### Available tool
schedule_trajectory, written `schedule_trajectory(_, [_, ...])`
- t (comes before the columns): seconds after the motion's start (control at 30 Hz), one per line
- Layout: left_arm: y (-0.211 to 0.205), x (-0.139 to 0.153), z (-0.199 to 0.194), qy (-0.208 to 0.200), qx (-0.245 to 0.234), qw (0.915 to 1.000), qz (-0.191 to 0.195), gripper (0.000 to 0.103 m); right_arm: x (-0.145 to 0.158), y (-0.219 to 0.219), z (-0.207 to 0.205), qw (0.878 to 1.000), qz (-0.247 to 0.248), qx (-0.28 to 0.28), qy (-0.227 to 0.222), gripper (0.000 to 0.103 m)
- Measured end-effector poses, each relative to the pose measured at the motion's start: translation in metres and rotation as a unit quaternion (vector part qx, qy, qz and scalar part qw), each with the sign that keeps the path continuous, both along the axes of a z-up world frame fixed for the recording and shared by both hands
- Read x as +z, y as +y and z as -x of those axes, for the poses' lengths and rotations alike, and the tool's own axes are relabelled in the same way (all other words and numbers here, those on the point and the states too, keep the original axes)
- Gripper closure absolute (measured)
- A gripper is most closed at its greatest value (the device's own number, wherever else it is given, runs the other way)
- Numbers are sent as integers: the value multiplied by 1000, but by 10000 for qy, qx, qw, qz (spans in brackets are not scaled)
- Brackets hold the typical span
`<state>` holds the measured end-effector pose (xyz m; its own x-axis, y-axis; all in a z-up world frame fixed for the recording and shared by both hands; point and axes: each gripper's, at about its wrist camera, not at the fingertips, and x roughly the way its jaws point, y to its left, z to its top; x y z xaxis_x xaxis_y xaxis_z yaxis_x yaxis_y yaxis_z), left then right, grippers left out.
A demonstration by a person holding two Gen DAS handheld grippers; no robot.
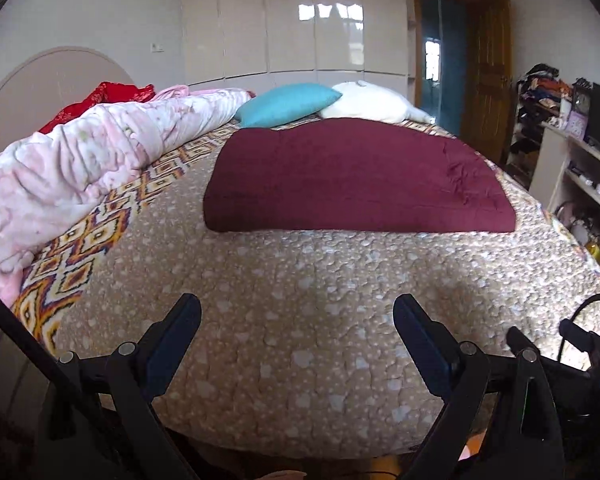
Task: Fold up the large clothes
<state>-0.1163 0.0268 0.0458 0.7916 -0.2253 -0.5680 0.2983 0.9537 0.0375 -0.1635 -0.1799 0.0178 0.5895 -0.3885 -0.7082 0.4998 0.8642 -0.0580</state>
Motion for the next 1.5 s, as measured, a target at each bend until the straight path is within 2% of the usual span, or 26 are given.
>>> schedule_trajectory(0.2, [3, 8, 7, -31, -220, 9992, 340, 7, 17, 14, 6, 9988, 409, 59, -250, 20])
schedule_trajectory(0.4, [4, 8, 3, 124, -172, 9992, 326, 7, 27, 26, 8, 9966, 703, 183, -379, 18])
schedule_trajectory(0.5, [1, 7, 3, 185, -221, 9994, 189, 7, 28, 31, 6, 9960, 768, 271, -369, 17])
schedule_trajectory(0.7, [-6, 0, 1, 287, -228, 9993, -60, 7, 26, 31, 5, 9961, 756, 309, -322, 16])
schedule_trajectory(0.8, [-5, -4, -3, 429, -178, 9989, -47, 7, 24, 29, 4, 9967, 704, 278, -283, 16])
schedule_trajectory(1.1, [-3, -16, -13, 630, 120, 9976, -276, 7, 21, 25, 3, 9976, 602, 218, -246, 16])
schedule_trajectory(1.5, [1, -29, -20, 857, 212, 9956, -313, 7, 19, 29, 1, 9977, 590, 267, -219, 16])
